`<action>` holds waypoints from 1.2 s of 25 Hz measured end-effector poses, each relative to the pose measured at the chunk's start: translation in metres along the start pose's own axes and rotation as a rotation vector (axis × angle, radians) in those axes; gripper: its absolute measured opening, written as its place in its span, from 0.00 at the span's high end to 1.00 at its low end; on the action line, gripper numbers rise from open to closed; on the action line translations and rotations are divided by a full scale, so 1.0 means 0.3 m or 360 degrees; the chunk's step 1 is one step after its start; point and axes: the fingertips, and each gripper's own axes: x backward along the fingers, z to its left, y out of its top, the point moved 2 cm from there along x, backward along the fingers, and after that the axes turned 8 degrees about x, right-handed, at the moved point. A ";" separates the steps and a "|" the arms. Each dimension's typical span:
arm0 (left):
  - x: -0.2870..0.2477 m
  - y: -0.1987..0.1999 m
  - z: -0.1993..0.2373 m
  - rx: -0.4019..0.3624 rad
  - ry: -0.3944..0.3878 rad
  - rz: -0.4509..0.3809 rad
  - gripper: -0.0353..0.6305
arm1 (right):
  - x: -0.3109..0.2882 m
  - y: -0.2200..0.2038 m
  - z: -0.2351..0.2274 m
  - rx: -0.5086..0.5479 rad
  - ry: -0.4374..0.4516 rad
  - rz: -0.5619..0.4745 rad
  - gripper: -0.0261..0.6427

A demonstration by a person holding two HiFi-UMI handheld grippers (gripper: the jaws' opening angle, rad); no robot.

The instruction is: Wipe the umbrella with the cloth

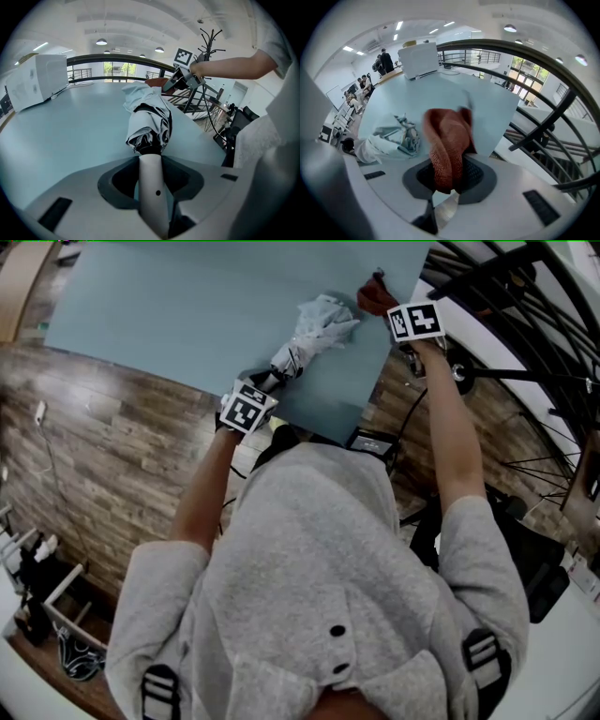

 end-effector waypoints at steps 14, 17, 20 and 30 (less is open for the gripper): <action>-0.005 0.004 -0.014 -0.0024 0.0015 0.0001 0.71 | 0.052 0.315 0.153 0.0179 0.0039 -0.0259 0.85; -0.009 0.005 -0.018 -0.0020 0.0019 0.0003 0.71 | 0.019 0.333 0.305 0.0331 0.0161 -0.0215 0.85; -0.009 0.008 -0.016 -0.0016 0.0020 0.0009 0.71 | -0.018 0.321 0.430 0.0468 0.0221 -0.0153 0.85; -0.001 0.001 -0.004 -0.0033 0.0035 0.0014 0.71 | -0.029 0.228 0.787 0.0628 0.0596 0.0032 0.85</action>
